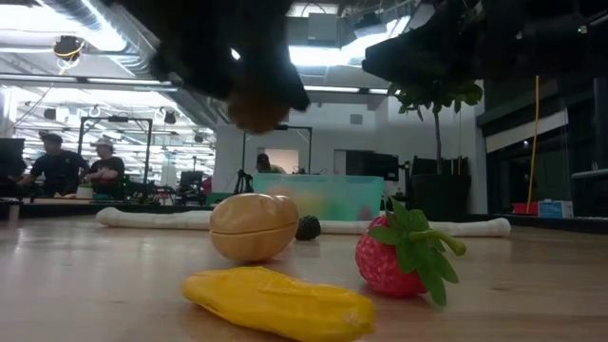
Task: Pick and placing Produce into tupperware
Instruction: Put the brown kiwi into the green bin
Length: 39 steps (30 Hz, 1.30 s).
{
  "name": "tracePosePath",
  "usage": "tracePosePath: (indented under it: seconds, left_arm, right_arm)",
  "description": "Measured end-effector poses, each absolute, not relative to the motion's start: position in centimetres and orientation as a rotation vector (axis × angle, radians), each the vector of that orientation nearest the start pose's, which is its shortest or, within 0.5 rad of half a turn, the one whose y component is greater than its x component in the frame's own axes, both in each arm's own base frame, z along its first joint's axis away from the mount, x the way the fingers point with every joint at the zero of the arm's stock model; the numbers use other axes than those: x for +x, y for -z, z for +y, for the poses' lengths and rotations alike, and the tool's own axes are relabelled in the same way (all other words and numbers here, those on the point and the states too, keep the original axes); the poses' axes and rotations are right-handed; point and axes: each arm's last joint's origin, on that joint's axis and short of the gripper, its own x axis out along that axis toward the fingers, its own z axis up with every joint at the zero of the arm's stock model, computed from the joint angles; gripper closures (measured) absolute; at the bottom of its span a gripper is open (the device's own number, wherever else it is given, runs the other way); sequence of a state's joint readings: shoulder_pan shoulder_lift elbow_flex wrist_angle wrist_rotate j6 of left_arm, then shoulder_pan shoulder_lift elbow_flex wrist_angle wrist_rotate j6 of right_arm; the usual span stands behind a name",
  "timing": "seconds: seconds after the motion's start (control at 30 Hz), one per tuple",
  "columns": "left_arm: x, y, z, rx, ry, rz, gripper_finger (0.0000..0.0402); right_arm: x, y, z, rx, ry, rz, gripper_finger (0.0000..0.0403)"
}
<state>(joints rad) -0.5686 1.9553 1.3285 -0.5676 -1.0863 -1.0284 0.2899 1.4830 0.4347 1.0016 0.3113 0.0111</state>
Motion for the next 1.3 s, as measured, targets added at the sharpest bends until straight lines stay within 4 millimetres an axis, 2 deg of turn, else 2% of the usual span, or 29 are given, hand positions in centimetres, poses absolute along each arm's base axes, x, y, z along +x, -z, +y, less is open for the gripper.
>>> tracePosePath:
  seconds: [0.33, 0.53, 0.7, 0.83, 0.97, 1.13, 1.3]
  left_arm:
    - [37.7, -18.3, -14.2, -0.038, -0.673, 0.556, 0.0164]
    - [38.9, -18.3, -11.3, -0.038, -0.642, 0.622, 0.0164]
    - [39.6, -18.3, -9.6, -0.013, -0.619, 0.651, 0.0164]
    - [40.8, -18.8, -8.0, 0.001, -0.551, 0.622, 0.0164]
    - [42.0, -19.5, -5.6, 0.011, -0.5, 0.58, 0.0164]
    - [42.7, -19.8, -2.7, -0.003, -0.481, 0.555, 0.0164]
    - [43.0, -20.2, -1.1, 0.013, -0.496, 0.517, 0.0164]
  right_arm:
    - [25.5, -17.9, 7.8, -0.027, -0.018, 0.048, 0.0276]
    - [25.0, -17.6, 8.0, -0.054, 0.012, 0.055, 0.0276]
    - [22.4, -17.4, 7.3, -0.048, 0.163, 0.004, 0.0276]
    - [19.4, -17.5, 6.7, -0.024, 0.153, -0.084, 0.0276]
    - [17.2, -17.1, 6.1, 0.009, 0.134, -0.114, 0.0276]
    - [15.7, -16.3, 5.8, 0.029, 0.113, -0.107, 0.0276]
    - [15.2, -15.8, 5.6, 0.016, 0.108, -0.092, 0.0276]
